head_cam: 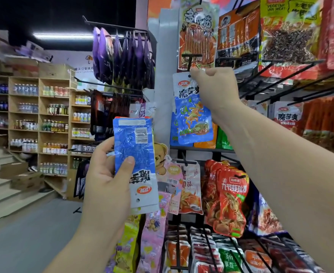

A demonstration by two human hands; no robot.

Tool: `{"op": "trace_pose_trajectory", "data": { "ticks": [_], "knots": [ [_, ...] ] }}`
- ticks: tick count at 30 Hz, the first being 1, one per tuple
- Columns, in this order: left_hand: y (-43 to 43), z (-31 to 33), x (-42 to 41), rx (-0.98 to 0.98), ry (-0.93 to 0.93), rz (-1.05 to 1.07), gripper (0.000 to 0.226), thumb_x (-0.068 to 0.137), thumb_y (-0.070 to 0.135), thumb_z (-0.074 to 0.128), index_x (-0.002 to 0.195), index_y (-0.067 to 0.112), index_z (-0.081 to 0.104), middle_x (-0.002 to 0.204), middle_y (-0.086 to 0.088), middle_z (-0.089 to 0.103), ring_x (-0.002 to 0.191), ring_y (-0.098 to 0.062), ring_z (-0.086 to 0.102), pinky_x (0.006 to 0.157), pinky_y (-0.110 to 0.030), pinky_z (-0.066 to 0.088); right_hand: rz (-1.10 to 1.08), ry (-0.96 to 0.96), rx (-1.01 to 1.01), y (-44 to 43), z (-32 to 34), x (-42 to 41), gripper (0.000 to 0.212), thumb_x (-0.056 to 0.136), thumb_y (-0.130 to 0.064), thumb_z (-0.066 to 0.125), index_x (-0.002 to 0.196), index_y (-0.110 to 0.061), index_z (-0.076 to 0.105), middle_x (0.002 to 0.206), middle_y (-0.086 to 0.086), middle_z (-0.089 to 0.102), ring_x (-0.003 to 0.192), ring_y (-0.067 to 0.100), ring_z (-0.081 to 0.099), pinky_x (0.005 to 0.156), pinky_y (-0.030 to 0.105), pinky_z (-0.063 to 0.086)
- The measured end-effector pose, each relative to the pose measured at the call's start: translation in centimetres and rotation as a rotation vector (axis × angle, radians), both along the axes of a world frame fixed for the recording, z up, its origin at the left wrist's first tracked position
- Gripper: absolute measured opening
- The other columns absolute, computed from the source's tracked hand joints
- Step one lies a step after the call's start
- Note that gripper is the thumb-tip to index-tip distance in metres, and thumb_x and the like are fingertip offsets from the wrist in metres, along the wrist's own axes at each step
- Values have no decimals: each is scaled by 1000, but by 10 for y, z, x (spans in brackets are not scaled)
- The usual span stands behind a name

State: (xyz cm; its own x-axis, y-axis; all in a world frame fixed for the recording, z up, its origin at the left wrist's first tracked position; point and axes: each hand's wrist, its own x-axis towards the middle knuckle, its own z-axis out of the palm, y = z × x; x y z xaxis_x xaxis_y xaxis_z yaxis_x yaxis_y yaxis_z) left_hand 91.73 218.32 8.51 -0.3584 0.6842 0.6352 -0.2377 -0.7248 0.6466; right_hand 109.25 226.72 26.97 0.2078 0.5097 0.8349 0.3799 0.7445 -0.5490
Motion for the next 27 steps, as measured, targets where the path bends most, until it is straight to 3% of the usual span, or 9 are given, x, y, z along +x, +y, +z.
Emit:
{"op": "trace_pose_trajectory", "data": {
  "ticks": [3, 5, 10, 13, 17, 20, 22, 24, 27],
  "knots": [
    [2, -1, -1, 7, -8, -1, 37, 106, 4, 53, 129, 32, 59, 105, -1, 79, 85, -20, 78, 60, -31, 61, 40, 21, -52, 7, -1, 5, 54, 94, -21, 66, 56, -24, 28, 55, -2, 23, 54, 20, 18, 51, 27, 24],
    [2, 0, 0, 8, -1, 6, 36, 105, 4, 53, 130, 30, 58, 104, 0, 79, 84, -18, 78, 60, -30, 61, -44, -37, -75, 13, -2, 5, 44, 95, -23, 64, 60, -26, 38, 64, 0, 43, 59, 19, 37, 56, 31, 39],
    [1, 1, 3, 9, 11, 0, 37, 105, 5, 53, 131, 30, 58, 104, 0, 79, 86, -19, 78, 62, -31, 62, -133, -58, -148, 33, -9, 1, 58, 102, -34, 60, 55, -21, 27, 46, -6, 23, 50, 21, 20, 52, 33, 16],
    [0, 0, 3, 6, 12, 4, 37, 105, 6, 53, 127, 34, 59, 103, 0, 79, 86, -20, 78, 62, -36, 63, -235, -145, -201, 46, -10, 4, 54, 105, -37, 55, 58, -18, 34, 55, 1, 34, 51, 21, 30, 51, 35, 22],
    [3, 4, 2, 4, 20, -4, 36, 105, 7, 53, 126, 36, 59, 103, 0, 80, 86, -20, 78, 63, -38, 61, -296, -197, -264, 60, -5, 2, 47, 106, -38, 51, 64, -15, 46, 65, 4, 49, 66, 29, 47, 66, 33, 34],
    [7, 6, 0, 1, 8, -10, 36, 105, 7, 53, 127, 35, 59, 102, 1, 79, 83, -19, 78, 60, -33, 61, -368, -270, -354, 70, -11, 0, 40, 107, -41, 44, 89, -7, 56, 96, 9, 60, 92, 31, 58, 77, 32, 40],
    [8, 5, -1, -4, 6, -11, 36, 105, 7, 53, 126, 36, 59, 102, 1, 79, 83, -19, 78, 60, -34, 62, -329, -317, -447, 75, -16, 3, 49, 103, -45, 44, 111, 1, 59, 109, 13, 68, 102, 34, 66, 87, 39, 54],
    [8, 4, -2, -6, 6, -6, 37, 105, 7, 54, 125, 37, 60, 102, 0, 79, 85, -21, 78, 63, -39, 62, -350, -429, -430, 63, -20, 7, 48, 99, -47, 55, 108, 0, 60, 97, 15, 68, 92, 35, 66, 80, 41, 56],
    [8, 2, 0, -13, 8, -11, 38, 105, 7, 54, 121, 40, 61, 103, -1, 79, 87, -21, 78, 66, -41, 61, -580, -691, -203, 38, -31, 12, 42, 95, -45, 68, 105, -8, 53, 90, 9, 58, 88, 31, 56, 70, 34, 42]
  ]
}}
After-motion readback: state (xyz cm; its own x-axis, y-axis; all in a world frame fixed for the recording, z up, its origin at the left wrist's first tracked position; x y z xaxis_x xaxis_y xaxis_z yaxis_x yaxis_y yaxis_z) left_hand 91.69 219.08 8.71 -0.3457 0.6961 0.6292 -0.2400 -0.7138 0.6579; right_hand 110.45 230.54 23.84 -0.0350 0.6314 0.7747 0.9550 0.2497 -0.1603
